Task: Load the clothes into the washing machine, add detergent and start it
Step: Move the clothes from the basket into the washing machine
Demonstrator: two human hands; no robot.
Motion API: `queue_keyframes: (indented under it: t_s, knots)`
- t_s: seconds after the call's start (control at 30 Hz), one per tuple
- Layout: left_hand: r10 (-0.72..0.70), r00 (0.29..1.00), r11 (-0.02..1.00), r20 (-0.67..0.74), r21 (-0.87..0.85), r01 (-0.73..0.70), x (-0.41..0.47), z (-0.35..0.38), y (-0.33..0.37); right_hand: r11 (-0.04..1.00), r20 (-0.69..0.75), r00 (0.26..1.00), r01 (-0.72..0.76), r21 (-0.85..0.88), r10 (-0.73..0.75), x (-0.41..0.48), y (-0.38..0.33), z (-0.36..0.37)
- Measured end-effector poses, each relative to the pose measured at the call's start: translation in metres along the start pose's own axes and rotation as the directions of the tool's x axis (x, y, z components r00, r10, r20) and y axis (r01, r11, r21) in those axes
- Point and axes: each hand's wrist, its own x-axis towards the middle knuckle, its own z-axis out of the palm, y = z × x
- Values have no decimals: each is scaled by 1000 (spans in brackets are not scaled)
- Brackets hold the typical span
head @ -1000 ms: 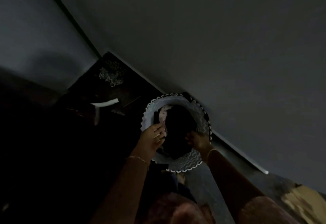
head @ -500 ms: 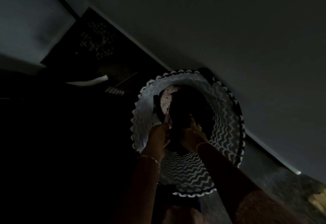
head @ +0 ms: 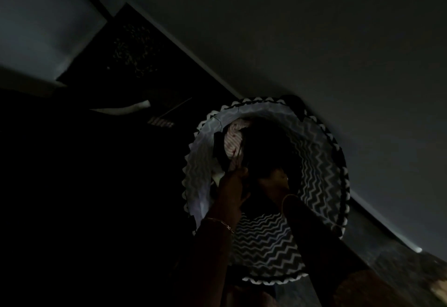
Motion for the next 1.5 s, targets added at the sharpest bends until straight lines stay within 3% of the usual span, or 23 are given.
queue_keyframes:
  t_s: [0.07, 0.1, 0.17, 0.37, 0.47, 0.6, 0.8, 1.0, 1.1, 1.17, 1.27, 1.4, 1.5]
  knots:
    - [4, 1000, 999, 14, -41, -3, -3, 3, -1, 909, 3, 997, -69, 412, 75, 2, 1, -8]
    - [7, 1000, 997, 17, -71, -6, -4, 3, -3, 794, 44, 995, -100, 599, 92, -3, -1, -13]
    - [10, 1000, 991, -7, -135, -11, -8, 6, -6, 575, 125, 986, -168, 801, 113, -15, -5, -22]
    - [96, 991, 932, -98, -341, -124, -24, 19, -11, 222, 298, 953, -282, 934, -45, -74, -18, -58]
    - [140, 987, 920, -83, -357, -161, -44, 20, -9, 123, 314, 943, -300, 946, -111, -96, -21, -72]
    - [108, 993, 964, -55, -239, -118, -74, 20, -4, 86, 312, 918, -300, 950, -246, -123, -39, -90]
    - [16, 1000, 983, 9, -184, -14, -123, 15, 8, 56, 263, 920, -258, 965, -290, -168, -68, -108]
    - [-19, 978, 983, 209, -175, 57, -183, 9, 23, 69, 246, 906, -237, 969, -345, -239, -83, -126]
    - [-45, 921, 980, 387, -163, 117, -214, 11, 28, 68, 233, 884, -225, 972, -405, -277, -86, -134]
    - [-62, 908, 977, 415, -161, 141, -231, 12, 29, 48, 215, 863, -217, 975, -458, -298, -87, -139]
    - [-23, 899, 974, 438, -194, 120, -250, 13, 27, 54, 213, 821, -218, 975, -530, -327, -91, -148]
    - [113, 902, 977, 416, -209, -26, -278, 14, 32, 73, 190, 755, -186, 980, -628, -358, -94, -165]
    - [146, 896, 988, 419, -113, -108, -310, 9, 39, 63, 163, 783, -157, 986, -600, -373, -96, -179]
